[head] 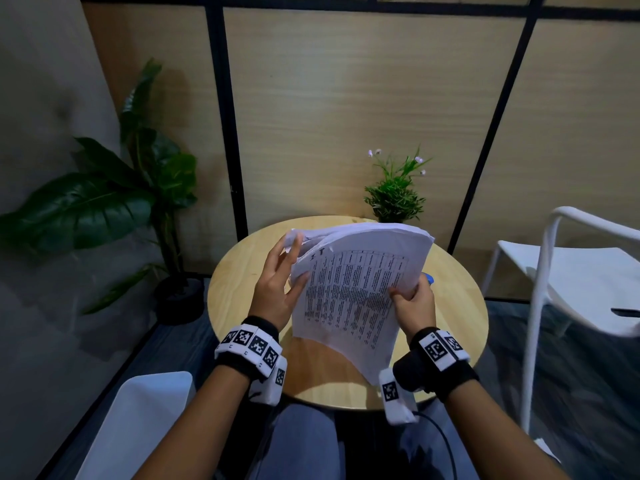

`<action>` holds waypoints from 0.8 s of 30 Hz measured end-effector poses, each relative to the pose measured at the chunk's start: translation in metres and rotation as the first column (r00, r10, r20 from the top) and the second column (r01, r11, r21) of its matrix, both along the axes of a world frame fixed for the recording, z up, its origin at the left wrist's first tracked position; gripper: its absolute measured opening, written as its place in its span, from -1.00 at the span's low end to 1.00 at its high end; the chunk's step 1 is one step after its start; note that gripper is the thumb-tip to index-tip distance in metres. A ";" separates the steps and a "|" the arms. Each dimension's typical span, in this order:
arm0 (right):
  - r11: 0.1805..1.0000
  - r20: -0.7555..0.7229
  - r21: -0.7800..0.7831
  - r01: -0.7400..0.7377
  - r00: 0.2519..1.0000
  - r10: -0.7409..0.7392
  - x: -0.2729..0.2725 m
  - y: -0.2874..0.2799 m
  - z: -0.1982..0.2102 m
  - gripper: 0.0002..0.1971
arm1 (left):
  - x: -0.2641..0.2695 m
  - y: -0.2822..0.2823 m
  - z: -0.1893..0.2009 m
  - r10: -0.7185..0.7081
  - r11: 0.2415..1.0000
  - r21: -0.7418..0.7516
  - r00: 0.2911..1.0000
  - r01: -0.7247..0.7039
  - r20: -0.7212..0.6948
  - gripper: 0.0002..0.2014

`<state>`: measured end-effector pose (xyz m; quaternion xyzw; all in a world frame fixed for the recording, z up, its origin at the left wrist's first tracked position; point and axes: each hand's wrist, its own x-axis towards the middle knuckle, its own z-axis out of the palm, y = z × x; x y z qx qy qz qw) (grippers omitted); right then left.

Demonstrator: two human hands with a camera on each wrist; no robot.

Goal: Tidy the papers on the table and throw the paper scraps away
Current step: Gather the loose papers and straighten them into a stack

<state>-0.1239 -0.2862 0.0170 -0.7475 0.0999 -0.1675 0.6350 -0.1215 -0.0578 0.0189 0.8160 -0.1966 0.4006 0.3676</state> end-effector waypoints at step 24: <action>0.987 0.230 0.013 -0.163 0.961 0.156 0.007 -0.007 0.042 -0.60 | 0.012 -0.022 0.046 -0.376 0.775 -0.627 0.856 0.082 -0.353 -0.67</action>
